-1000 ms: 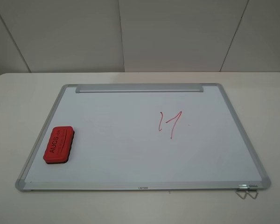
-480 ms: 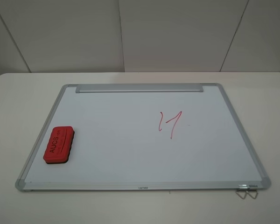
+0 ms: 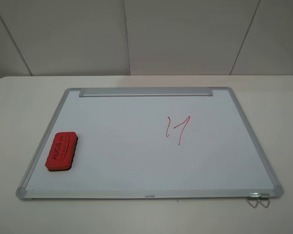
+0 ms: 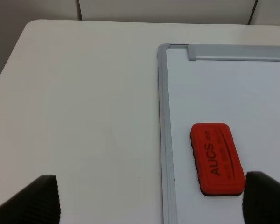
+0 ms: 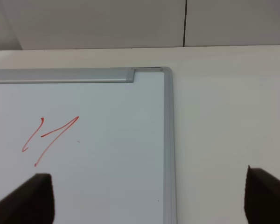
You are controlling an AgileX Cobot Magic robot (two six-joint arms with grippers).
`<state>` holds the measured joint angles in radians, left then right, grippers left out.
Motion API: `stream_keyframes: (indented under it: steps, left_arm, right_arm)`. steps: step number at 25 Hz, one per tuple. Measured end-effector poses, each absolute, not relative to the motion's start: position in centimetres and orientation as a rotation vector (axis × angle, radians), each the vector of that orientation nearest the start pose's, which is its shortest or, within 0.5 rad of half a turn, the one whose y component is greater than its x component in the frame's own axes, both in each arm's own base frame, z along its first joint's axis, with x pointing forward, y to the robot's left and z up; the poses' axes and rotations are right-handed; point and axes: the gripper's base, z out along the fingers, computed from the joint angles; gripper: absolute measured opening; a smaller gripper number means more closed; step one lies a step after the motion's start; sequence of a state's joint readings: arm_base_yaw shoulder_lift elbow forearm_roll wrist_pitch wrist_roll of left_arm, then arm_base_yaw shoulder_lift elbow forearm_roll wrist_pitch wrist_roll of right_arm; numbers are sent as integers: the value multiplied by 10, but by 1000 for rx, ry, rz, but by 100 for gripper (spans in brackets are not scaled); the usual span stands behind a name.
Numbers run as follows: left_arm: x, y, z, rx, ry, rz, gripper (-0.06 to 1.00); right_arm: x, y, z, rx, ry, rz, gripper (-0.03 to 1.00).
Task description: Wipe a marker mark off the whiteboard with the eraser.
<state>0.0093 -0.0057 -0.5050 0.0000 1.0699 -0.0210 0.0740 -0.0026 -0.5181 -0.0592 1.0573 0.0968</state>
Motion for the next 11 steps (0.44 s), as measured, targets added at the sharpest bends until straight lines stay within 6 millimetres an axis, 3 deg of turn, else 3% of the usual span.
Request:
stream_keyframes:
  steps: [11]
  left_arm:
    - [-7, 0, 278, -31, 2042, -7, 77]
  right_arm:
    - [-7, -5, 283, 26, 2019, 38, 72]
